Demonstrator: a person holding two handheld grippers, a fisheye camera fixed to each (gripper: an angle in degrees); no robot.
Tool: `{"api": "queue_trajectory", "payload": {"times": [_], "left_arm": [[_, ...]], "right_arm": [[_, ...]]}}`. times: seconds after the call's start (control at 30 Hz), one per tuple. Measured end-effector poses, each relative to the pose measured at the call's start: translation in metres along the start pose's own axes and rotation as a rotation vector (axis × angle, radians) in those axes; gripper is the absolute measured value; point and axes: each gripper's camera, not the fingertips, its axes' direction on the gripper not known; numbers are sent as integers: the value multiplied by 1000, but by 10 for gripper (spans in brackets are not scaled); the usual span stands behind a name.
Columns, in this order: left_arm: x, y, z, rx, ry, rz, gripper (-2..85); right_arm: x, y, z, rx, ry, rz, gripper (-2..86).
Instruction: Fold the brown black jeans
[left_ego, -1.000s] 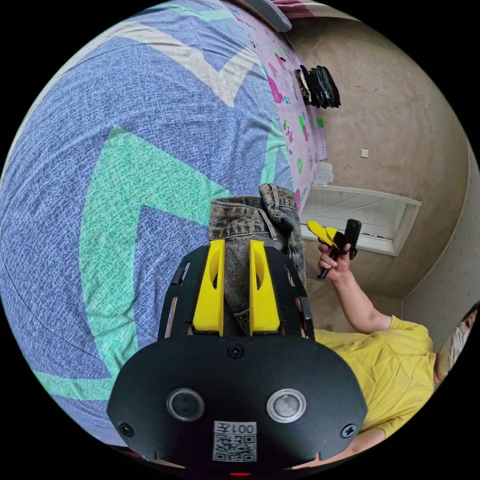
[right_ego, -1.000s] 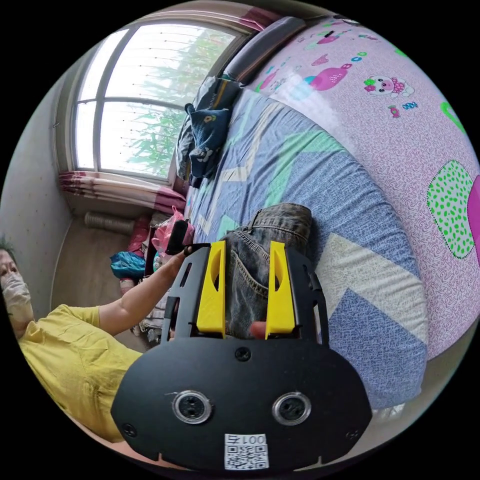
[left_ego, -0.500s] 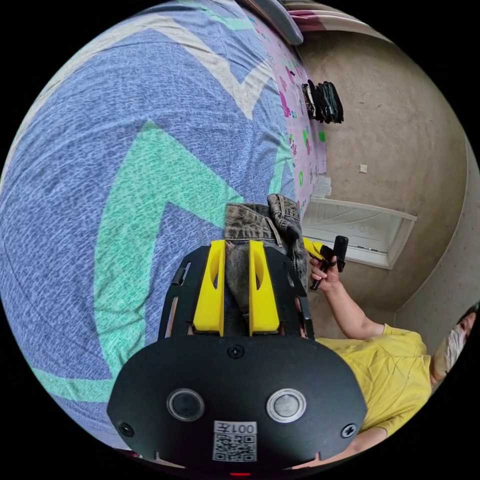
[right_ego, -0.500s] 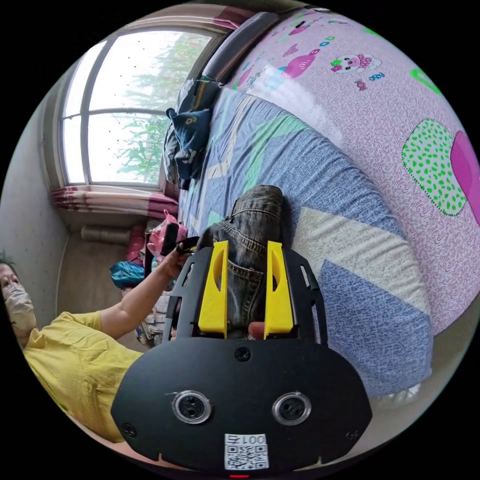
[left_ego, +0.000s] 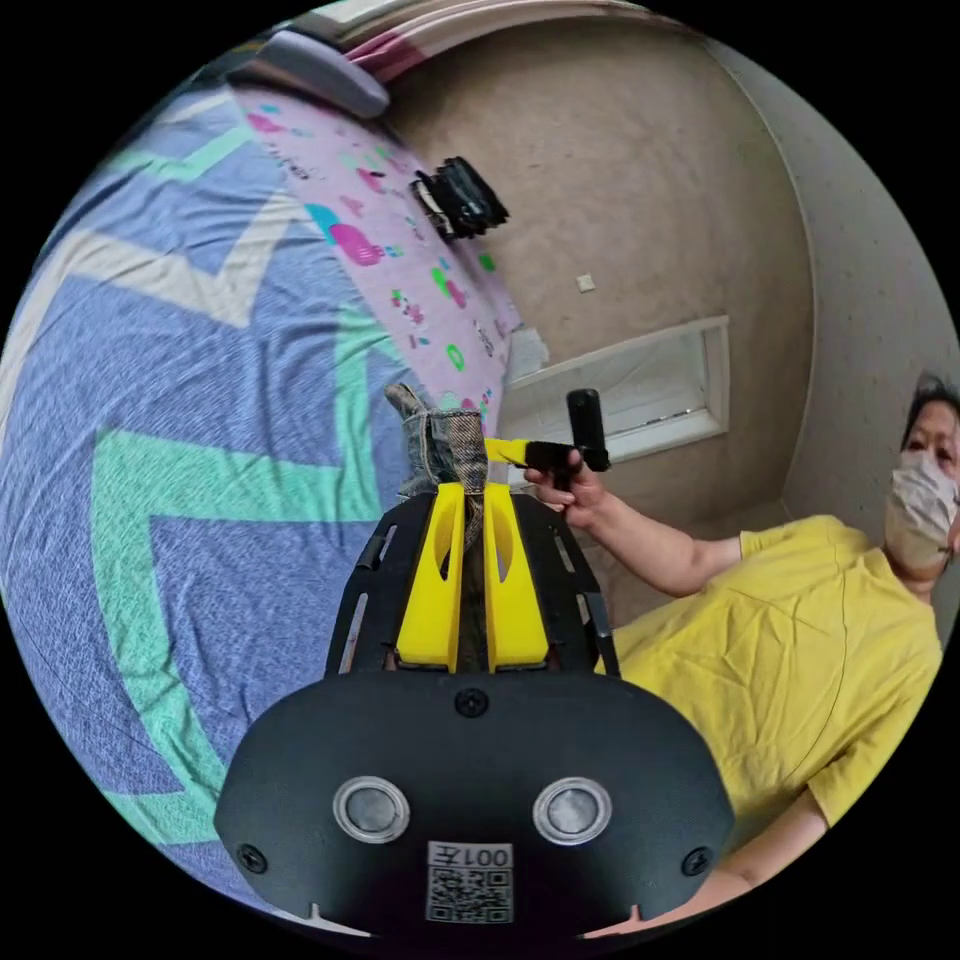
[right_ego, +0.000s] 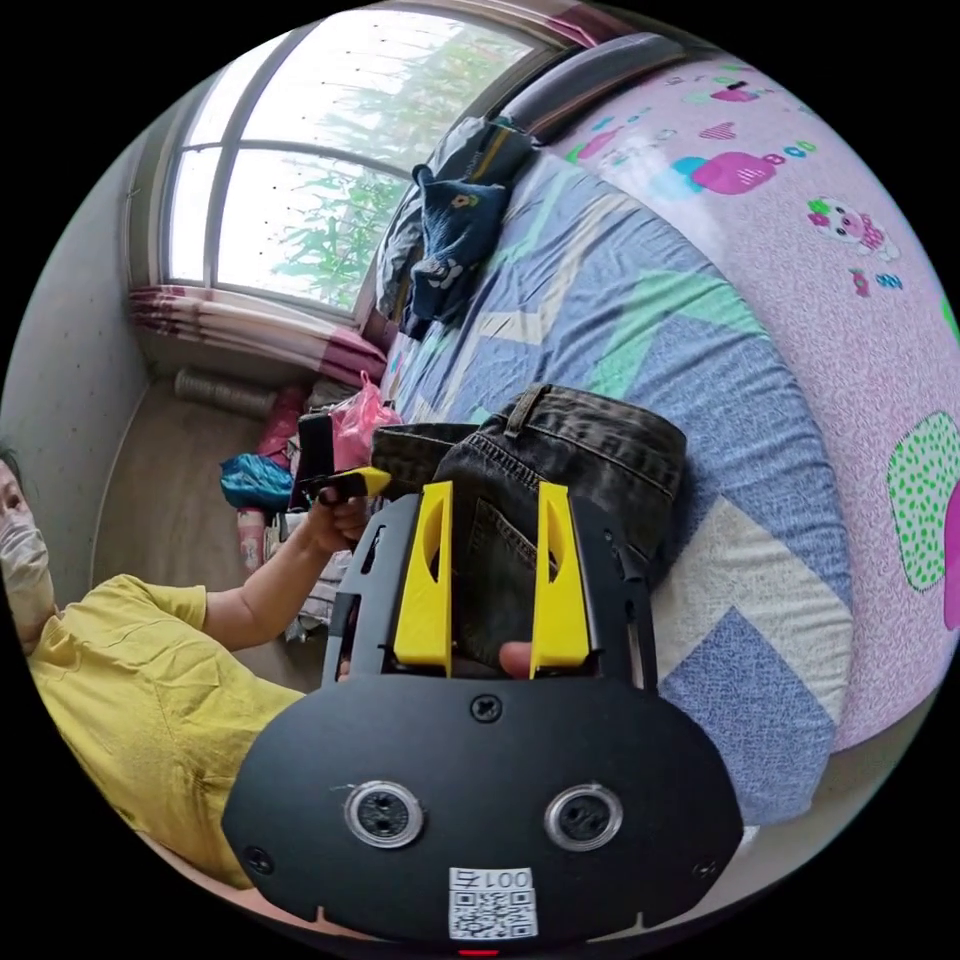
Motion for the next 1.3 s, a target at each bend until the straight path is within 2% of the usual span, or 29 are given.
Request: {"api": "queue_trajectory", "payload": {"times": [0.23,0.5,0.63,0.73,0.83,0.97,1.17,1.3], "left_arm": [[56,10,55,27,-32,93,-7],[118,16,182,-136,-96,288,-7],[125,8,232,-200,-133,316,-5],[124,1,255,-205,-145,320,-4],[118,-4,253,-138,-147,301,-5],[104,-11,215,48,-211,233,-5],[119,-24,164,291,-350,269,-3],[153,-42,141,448,-418,378,-4]], "right_arm": [[-46,29,14,63,-11,-33,140],[-94,85,34,36,121,-28,142],[-110,114,61,18,338,-15,104],[-112,142,66,77,380,50,54],[-108,180,59,188,305,131,38],[-121,228,47,291,278,144,33],[-206,277,24,409,333,-43,32],[-304,294,6,498,388,-275,32]]}}
